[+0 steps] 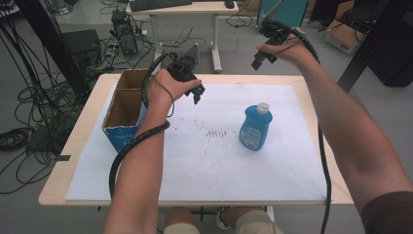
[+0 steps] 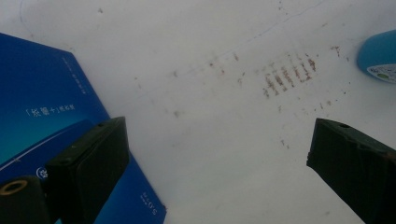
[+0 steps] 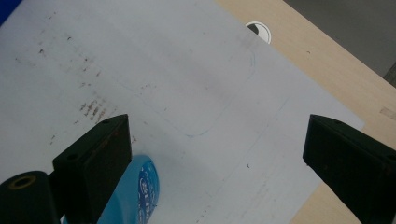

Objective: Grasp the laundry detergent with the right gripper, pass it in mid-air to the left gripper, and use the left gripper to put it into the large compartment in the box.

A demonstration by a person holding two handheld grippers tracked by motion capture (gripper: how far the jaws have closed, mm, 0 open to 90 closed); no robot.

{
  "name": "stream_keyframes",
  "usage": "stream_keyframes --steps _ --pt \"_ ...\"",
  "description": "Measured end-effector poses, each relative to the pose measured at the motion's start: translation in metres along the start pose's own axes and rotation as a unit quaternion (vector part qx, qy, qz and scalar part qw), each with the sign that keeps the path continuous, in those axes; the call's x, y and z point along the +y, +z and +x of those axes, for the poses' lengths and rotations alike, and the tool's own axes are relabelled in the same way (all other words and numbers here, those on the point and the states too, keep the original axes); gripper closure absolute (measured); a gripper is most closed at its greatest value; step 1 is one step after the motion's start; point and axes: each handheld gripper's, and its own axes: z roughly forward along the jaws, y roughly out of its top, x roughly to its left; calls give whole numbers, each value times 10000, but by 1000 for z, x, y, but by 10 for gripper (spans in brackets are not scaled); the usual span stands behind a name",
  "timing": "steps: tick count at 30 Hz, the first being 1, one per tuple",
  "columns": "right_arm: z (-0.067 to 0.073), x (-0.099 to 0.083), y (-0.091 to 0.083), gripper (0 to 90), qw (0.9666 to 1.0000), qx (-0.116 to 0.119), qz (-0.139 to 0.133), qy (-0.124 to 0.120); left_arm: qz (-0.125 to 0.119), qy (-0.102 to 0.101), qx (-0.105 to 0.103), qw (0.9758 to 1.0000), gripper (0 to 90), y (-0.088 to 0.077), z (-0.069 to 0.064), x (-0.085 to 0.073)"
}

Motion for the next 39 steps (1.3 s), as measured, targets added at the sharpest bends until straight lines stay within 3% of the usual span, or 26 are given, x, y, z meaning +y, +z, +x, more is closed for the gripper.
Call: stream_keyframes --steps 5,17,18,23,31,32,39 --pt "1 -10 -6 73 9998 42 -91 -170 -8 16 3 10000 58 -1 0 -1" --pt "-11 -66 -33 63 9975 199 -524 -421 -70 79 -2 9999 56 -4 -3 -8" --pt "-12 -80 -36 63 9969 240 -593 -455 -74 94 -1 9999 56 -5 -3 -9" --pt "-12 -113 -41 60 9952 311 -788 -499 -83 172 2 9998 56 -5 -7 -10" --pt "2 -156 -41 51 9903 486 -1118 -663 -117 265 -47 9996 56 -4 -10 -9" --pt "6 -169 -39 45 9882 550 -1258 -683 -110 282 -64 9995 56 -2 -10 -9" --pt "17 -200 -25 41 9847 575 -1479 -717 -119 351 -90 9993 56 -2 -9 -10"
